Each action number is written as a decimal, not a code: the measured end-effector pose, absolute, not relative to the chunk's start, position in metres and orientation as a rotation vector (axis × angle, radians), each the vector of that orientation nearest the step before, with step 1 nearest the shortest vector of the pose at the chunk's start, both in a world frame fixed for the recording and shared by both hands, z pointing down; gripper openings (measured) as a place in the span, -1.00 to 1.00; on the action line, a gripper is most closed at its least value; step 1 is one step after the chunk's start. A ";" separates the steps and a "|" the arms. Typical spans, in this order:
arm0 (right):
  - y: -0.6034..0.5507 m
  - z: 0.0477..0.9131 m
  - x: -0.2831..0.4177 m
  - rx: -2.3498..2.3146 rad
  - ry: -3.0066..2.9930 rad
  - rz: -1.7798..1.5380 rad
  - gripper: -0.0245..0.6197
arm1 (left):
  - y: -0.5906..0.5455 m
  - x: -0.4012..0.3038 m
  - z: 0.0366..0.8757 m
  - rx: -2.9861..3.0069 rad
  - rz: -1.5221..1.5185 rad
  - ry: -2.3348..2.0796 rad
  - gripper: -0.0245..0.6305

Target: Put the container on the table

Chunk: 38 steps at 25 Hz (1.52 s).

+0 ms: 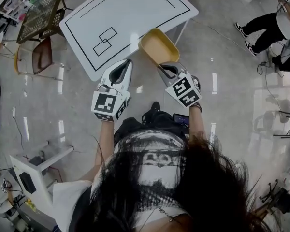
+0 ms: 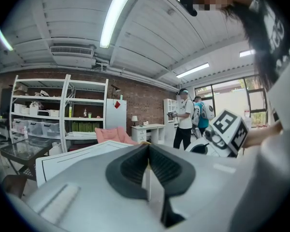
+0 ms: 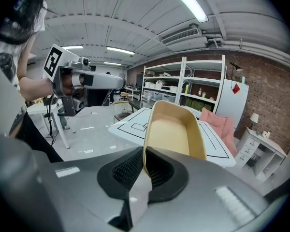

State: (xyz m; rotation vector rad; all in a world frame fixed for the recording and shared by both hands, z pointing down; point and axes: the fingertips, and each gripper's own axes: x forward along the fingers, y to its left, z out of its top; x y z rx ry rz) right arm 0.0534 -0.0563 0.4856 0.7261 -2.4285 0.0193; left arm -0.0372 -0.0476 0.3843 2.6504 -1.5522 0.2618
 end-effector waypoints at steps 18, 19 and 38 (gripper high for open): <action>-0.095 0.503 0.085 0.683 -2.439 0.042 -0.85 | -0.085 -0.010 0.393 2.616 0.320 -1.592 -0.93; -0.097 0.504 0.085 0.686 -2.437 0.046 -0.85 | -0.089 -0.011 0.394 2.616 0.323 -1.589 -0.93; -0.251 0.525 0.064 0.666 -2.334 0.043 -0.85 | -0.260 -0.036 0.397 2.663 0.265 -1.500 -0.93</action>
